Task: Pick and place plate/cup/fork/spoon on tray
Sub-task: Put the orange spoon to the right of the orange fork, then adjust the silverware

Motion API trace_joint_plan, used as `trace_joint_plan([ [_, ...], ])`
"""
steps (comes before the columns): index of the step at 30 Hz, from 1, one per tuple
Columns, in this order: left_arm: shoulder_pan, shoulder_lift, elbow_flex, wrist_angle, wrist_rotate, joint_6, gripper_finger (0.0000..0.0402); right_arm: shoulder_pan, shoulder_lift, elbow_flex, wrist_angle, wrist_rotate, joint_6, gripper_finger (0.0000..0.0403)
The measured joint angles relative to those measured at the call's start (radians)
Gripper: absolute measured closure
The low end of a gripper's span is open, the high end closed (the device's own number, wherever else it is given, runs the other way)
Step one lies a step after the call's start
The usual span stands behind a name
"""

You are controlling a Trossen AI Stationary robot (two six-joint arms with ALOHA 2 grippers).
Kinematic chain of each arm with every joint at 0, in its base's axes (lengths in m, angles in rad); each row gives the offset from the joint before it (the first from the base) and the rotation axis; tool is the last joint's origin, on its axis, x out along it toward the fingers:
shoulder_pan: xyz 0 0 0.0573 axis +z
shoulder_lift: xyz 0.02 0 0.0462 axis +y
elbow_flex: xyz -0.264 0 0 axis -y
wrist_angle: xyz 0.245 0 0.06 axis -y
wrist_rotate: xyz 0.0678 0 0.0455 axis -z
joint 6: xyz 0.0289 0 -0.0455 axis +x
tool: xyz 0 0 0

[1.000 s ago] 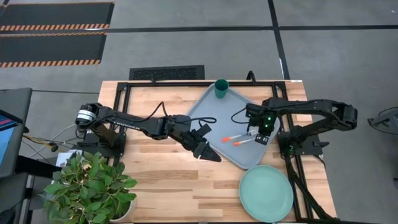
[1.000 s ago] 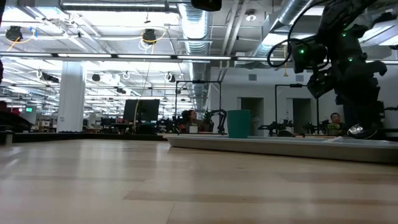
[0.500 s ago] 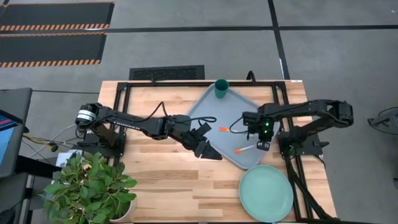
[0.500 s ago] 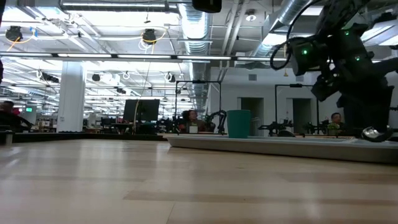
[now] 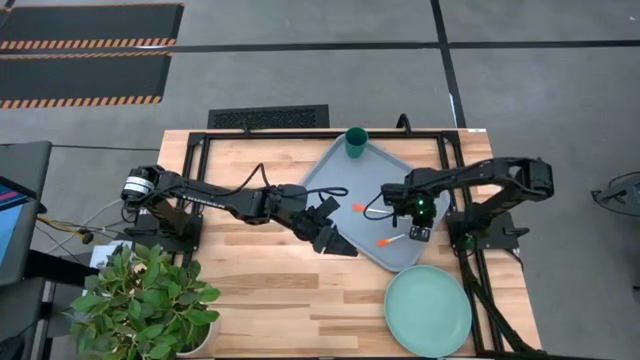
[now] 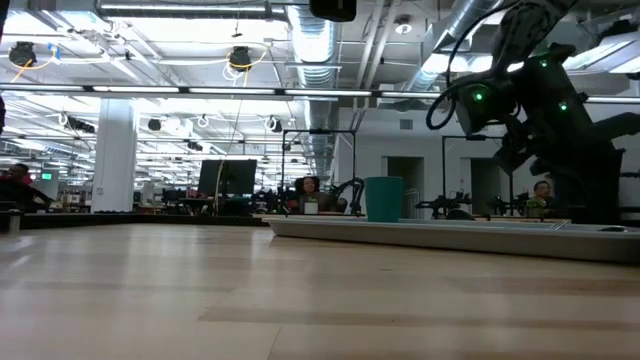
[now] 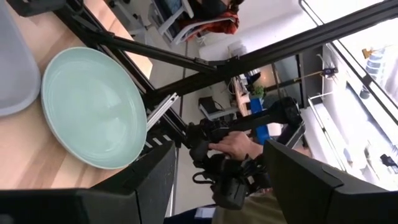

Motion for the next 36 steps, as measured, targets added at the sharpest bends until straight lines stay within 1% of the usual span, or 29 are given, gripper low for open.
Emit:
trace_joint_plan([
  [4,0.0,0.0,0.0,-0.006,-0.002,0.024,0.0171,-0.001,0.0,0.043,-0.037,0.0,-0.005,0.0301],
  [6,0.002,0.0,0.0,-0.034,-0.015,0.05,0.0171,-0.001,-0.01,0.075,-0.063,-0.007,0.007,0.0295],
  [10,0.013,0.0,0.0,-0.134,-0.028,0.081,0.0171,-0.001,-0.094,0.186,-0.145,-0.058,0.028,0.029],
  [14,0.026,0.0,0.0,-0.177,-0.031,0.12,0.0171,-0.001,-0.25,0.326,-0.254,-0.068,0.098,0.029],
  [17,0.033,0.0,0.0,-0.177,-0.054,0.159,0.0171,0.01,-0.401,0.404,-0.268,-0.085,0.196,0.029],
  [19,0.036,0.0,0.0,-0.181,-0.108,0.181,0.0171,0.029,-0.507,0.432,-0.243,-0.085,0.3,0.029],
  [21,0.041,0.0,0.0,-0.207,-0.179,0.2,0.0172,0.061,-0.606,0.437,-0.181,-0.086,0.432,0.029],
  [24,0.043,0.0,0.0,-0.283,-0.309,0.244,0.0182,0.125,-0.729,0.429,-0.109,-0.079,0.609,0.029],
  [27,0.042,0.001,-0.001,-0.336,-0.426,0.294,0.0205,0.193,-0.805,0.411,-0.081,-0.024,0.739,0.029],
  [30,0.041,0.003,-0.001,-0.324,-0.479,0.329,0.0244,0.251,-0.862,0.379,-0.085,0.051,0.819,0.029],
  [33,0.034,0.044,0.0,-0.302,-0.527,0.328,0.0303,0.288,-0.887,0.359,-0.071,0.09,0.839,0.029],
  [36,0.029,0.122,0.001,-0.223,-0.518,0.327,0.0375,0.312,-0.875,0.356,-0.027,0.099,0.824,0.029],
])
